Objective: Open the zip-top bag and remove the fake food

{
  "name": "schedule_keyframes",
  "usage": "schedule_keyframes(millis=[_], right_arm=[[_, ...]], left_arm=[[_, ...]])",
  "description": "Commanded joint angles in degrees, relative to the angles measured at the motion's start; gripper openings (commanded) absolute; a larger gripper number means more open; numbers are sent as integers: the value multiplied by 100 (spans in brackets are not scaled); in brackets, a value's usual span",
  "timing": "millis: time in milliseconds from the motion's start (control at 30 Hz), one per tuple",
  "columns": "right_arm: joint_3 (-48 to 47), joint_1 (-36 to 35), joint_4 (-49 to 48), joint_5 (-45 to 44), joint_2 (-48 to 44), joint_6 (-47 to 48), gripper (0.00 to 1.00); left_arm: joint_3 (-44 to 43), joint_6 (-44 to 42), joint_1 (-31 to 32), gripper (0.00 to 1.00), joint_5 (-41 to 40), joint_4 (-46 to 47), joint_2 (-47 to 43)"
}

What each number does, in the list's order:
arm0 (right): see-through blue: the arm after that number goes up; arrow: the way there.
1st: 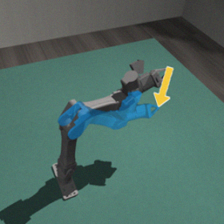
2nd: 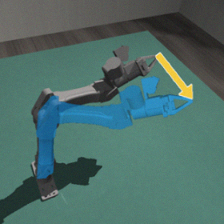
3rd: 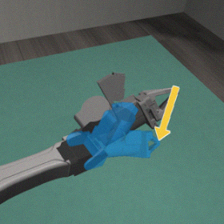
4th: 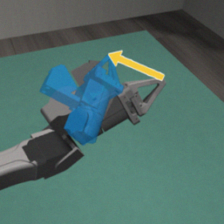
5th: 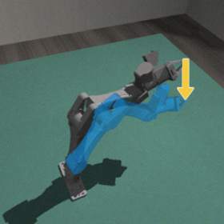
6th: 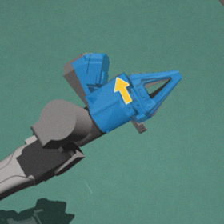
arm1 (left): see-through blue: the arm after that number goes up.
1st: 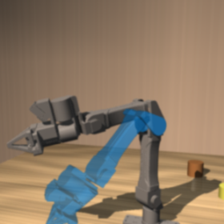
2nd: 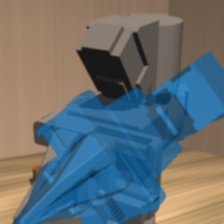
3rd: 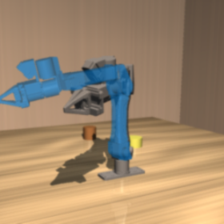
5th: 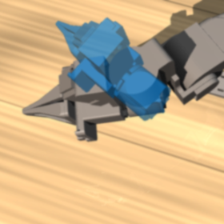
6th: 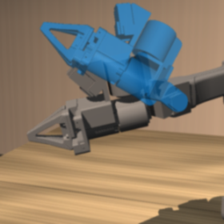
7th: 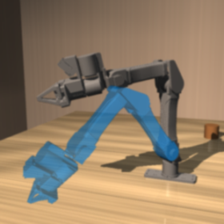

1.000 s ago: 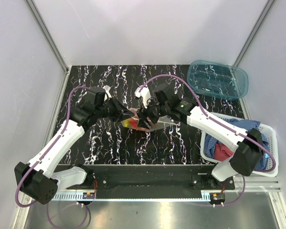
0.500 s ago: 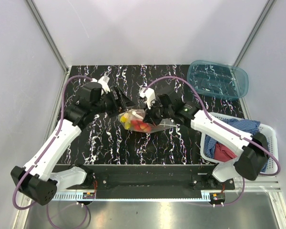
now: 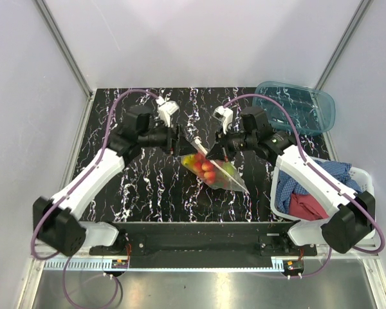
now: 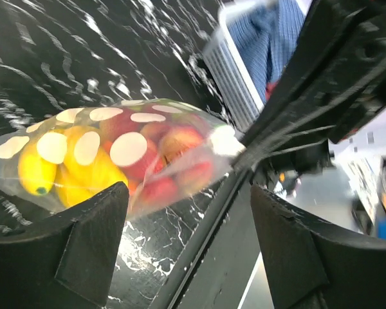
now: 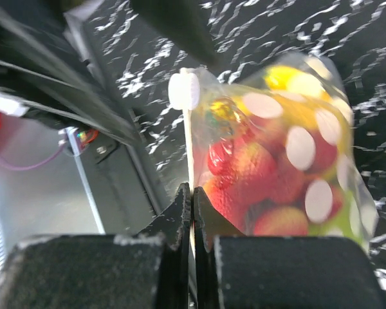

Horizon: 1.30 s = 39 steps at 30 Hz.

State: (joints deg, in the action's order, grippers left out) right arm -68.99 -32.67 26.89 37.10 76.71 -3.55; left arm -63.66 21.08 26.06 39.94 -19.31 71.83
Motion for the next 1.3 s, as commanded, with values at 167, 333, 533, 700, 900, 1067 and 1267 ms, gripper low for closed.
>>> schedule_keyframes(millis=[167,333,533,700,900,1067,1267], right_arm=[[-167,339,0,1035,-94,-225,0],[-150,463,-9,1141,-121,-321,0],[-141,524,-44,1203,-112,-480,0],[-62,542,-53,922,-191,-585,0],[-245,551,53,649,-183,-647,50],[-571,551,79,658,-86,-691,63],[-896,551,105,807,168,-717,73]], left_arm=[[-613,-614,21,67,1841,744,753],[-560,-491,74,52,2070,937,867],[-384,-281,223,35,2184,1227,876],[-550,71,312,0,1807,1377,833],[-665,783,522,0,972,1342,639],[-692,1047,829,0,629,1237,507],[-595,889,927,0,541,1052,437]])
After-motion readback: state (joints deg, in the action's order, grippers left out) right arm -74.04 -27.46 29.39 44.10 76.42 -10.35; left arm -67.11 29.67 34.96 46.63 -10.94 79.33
